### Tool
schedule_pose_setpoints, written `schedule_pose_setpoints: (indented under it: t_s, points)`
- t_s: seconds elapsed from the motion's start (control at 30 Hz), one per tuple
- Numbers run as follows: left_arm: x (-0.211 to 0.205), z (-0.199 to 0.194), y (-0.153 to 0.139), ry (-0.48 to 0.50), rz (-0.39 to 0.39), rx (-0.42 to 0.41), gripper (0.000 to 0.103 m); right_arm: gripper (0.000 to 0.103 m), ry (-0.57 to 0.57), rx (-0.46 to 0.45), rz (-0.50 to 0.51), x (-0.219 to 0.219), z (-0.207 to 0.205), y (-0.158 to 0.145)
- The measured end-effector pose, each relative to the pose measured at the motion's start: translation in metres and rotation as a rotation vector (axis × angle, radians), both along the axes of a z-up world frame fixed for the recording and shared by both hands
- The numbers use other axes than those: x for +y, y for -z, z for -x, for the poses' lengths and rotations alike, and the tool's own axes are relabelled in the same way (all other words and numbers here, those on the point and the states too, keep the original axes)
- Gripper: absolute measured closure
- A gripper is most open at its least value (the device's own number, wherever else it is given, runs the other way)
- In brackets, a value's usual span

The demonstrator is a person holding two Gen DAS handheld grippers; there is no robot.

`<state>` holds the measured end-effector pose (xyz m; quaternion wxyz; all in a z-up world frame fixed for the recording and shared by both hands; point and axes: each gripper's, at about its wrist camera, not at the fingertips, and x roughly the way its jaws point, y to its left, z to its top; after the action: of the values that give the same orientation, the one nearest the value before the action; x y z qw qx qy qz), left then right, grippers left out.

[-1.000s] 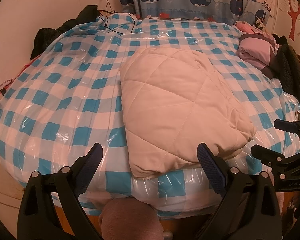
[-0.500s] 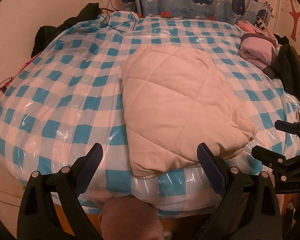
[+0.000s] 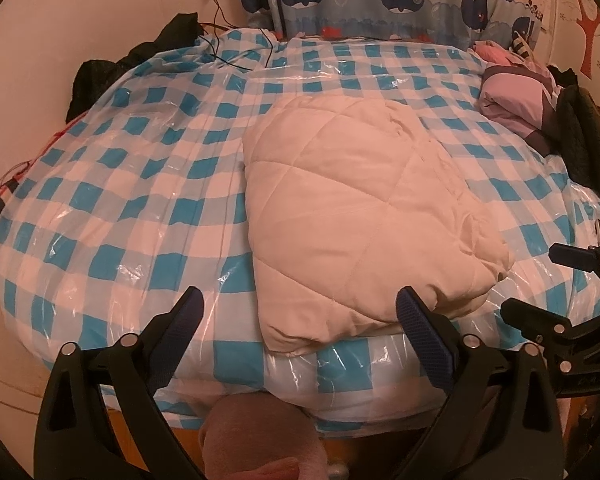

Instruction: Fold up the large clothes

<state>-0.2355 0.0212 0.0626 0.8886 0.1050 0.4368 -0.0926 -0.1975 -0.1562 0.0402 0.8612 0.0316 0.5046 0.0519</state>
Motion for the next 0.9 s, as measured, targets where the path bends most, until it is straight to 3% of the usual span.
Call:
schedule_pose_setpoints:
  t_s: [0.9]
  points:
    - [-0.0089, 0.0082, -0.0007, 0.002, -0.032, -0.01, 0.008, 0.007, 0.0, 0.008, -0.023, 0.0032, 0.0086, 0.0014]
